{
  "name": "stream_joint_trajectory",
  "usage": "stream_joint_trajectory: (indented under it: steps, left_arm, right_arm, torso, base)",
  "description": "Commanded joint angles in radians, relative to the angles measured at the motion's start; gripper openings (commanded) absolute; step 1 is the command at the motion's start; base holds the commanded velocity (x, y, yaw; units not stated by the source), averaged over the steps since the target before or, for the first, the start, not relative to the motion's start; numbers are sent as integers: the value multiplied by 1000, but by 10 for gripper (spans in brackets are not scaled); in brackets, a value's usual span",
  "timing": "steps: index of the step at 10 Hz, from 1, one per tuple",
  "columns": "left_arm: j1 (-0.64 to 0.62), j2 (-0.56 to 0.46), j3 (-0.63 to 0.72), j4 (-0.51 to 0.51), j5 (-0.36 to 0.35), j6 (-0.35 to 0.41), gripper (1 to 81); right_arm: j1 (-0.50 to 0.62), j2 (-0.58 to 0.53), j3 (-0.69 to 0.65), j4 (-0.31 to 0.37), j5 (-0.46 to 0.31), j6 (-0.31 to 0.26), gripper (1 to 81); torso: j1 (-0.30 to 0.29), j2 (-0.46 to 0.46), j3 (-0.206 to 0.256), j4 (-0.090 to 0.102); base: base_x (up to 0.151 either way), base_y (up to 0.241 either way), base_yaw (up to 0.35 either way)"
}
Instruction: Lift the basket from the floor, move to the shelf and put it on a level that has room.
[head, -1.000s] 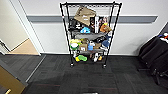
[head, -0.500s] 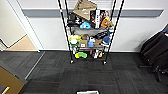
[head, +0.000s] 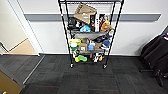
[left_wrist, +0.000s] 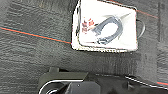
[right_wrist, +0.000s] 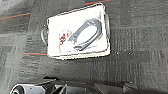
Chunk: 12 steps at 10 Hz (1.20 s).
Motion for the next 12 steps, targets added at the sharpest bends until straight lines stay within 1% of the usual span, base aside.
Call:
stream_joint_trajectory:
  steps: [1, 2, 3, 4, 6, 7, 9, 10, 12]
  left_arm:
    - [-63, -18, -3, -12, 52, -6, 811]
    - [-68, -18, -3, -12, 52, -9, 811]
    - [-73, -16, -3, -12, 52, -12, 811]
    - [-80, -16, -3, -12, 52, -12, 811]
    - [-95, -13, -3, -12, 53, -14, 811]
    - [-102, -13, -3, -12, 62, -14, 811]
    - [-115, -14, -3, -13, 65, -15, 811]
    - [-126, -16, -3, -13, 78, -23, 811]
    - [-141, -13, -3, -12, 84, -29, 811]
  right_arm:
    - [77, -6, 0, 10, -60, 4, 811]
    - [77, -7, -1, 13, -60, 4, 811]
    - [78, -9, -8, 19, -60, 4, 811]
    - [80, -9, -12, 19, -60, 4, 811]
    - [92, -12, -14, 18, -61, 13, 811]
    - [100, -12, -14, 16, -61, 22, 811]
    - [113, -12, -14, 15, -61, 24, 811]
    - [126, -12, -14, 15, -61, 24, 811]
    - [153, -13, -14, 19, -112, 24, 811]
  torso:
    - [62, -96, 0, 0]
    - [84, -131, 0, 0]
    - [105, -165, -44, 0]
    - [126, -198, -74, 0]
    - [159, -250, -116, 0]
    - [177, -280, -144, 0]
    - [222, -350, -209, 0]
    - [243, -384, -147, 0]
    - [276, -433, -170, 0]
  base:
    - [0, 0, 0]
    - [0, 0, 0]
    - [0, 0, 0]
    - [0, 0, 0]
    - [0, 0, 0]
    - [0, 0, 0]
    - [0, 0, 0]
    - [0, 0, 0]
    - [0, 0, 0]
